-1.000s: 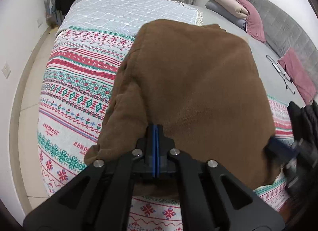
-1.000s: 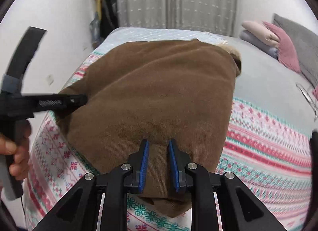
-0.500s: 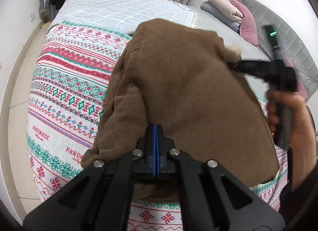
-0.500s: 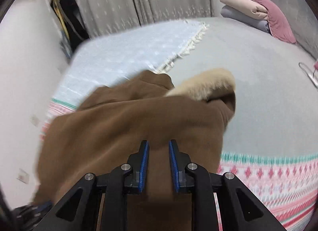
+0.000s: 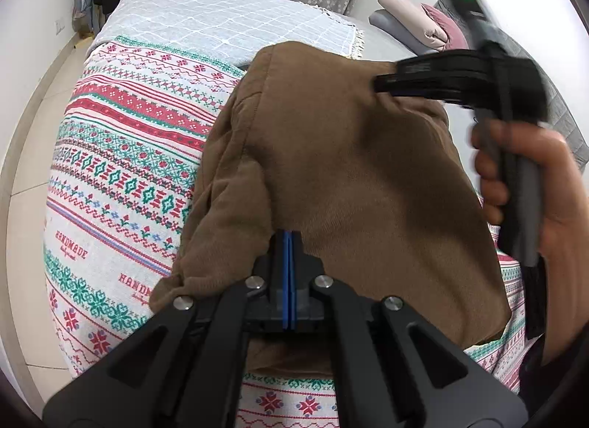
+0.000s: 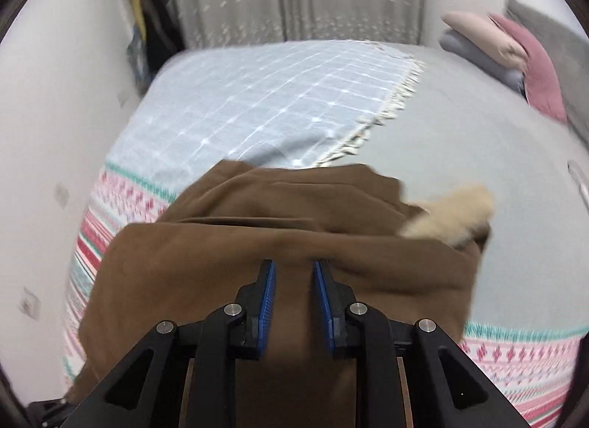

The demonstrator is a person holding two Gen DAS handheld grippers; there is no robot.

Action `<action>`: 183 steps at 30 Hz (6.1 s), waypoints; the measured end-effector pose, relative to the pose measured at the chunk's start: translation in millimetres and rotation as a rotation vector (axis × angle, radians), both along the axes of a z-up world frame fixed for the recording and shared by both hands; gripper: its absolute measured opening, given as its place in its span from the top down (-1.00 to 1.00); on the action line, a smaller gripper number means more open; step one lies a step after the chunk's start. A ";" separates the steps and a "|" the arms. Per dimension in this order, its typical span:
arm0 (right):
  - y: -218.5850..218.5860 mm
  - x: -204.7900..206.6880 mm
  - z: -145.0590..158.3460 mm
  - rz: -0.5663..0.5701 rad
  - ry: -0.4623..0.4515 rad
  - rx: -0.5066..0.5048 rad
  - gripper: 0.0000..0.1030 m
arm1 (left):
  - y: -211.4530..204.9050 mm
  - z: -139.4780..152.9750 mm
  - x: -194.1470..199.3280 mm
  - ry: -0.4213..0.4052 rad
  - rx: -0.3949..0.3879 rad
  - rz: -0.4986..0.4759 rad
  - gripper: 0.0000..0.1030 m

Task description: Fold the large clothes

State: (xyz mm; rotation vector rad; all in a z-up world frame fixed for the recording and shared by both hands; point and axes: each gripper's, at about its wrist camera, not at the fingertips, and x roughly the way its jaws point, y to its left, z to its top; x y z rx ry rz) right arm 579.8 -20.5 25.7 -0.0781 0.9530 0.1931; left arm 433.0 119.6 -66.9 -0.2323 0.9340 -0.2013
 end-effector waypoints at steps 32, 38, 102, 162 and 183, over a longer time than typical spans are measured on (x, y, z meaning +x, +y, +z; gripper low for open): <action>-30.5 -234.5 -26.0 0.091 -0.034 0.071 0.08 | 43.2 5.2 4.8 0.054 -0.279 0.032 0.94; -36.0 -238.4 -43.0 0.056 -0.054 0.121 0.08 | 43.9 3.1 2.4 0.062 -0.285 0.042 0.94; -194.1 -53.8 -106.3 -0.251 0.195 0.972 -0.61 | 49.5 -38.3 -10.5 0.195 -0.405 0.117 -0.50; -227.2 -307.9 21.7 -0.081 -0.097 0.514 0.28 | -107.2 32.0 -225.1 0.013 -0.331 -0.208 0.37; -267.5 -324.6 -21.8 -0.296 0.048 0.299 -0.25 | -74.2 23.5 -232.9 0.195 -0.320 -0.182 0.07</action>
